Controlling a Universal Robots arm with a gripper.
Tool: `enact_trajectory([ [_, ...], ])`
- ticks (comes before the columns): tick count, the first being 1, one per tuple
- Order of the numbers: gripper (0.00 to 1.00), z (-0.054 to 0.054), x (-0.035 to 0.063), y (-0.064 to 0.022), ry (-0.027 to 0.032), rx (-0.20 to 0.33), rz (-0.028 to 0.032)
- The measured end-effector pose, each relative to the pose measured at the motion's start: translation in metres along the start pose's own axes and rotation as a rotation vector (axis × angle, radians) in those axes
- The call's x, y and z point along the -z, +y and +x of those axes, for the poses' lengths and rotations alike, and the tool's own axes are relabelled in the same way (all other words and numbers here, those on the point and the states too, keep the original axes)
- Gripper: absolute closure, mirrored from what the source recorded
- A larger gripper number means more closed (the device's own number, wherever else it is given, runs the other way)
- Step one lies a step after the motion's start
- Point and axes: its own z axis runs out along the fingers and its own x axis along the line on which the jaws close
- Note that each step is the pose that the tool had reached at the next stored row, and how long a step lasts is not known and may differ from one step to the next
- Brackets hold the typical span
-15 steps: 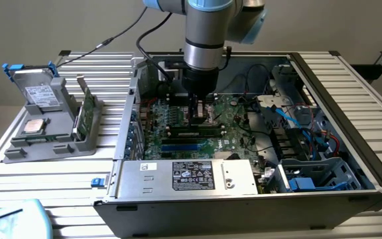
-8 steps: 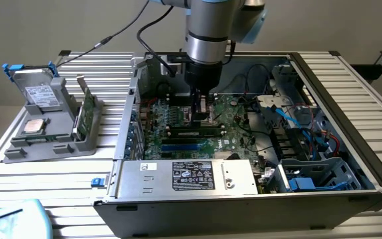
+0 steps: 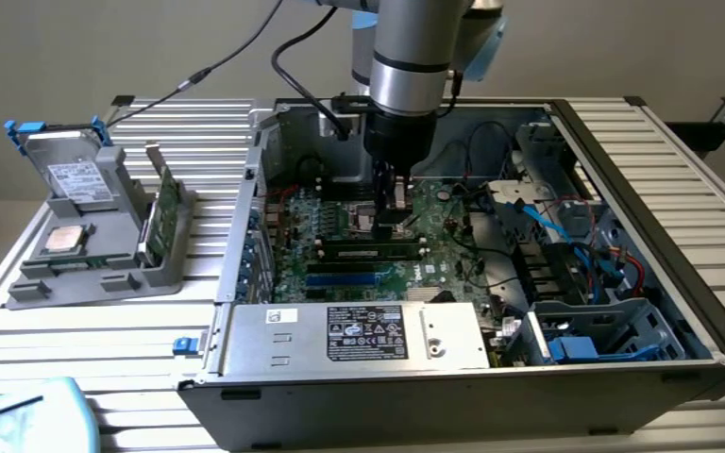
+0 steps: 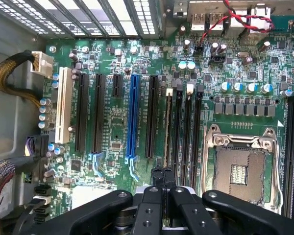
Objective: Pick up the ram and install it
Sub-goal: 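Press down the ram until it locks into place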
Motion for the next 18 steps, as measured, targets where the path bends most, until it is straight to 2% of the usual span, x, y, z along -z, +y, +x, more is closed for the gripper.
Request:
enact_trajectory([
  [18, 0.89, 0.0000, 0.0000, 0.0000, 0.0001, 0.000, 0.0000],
])
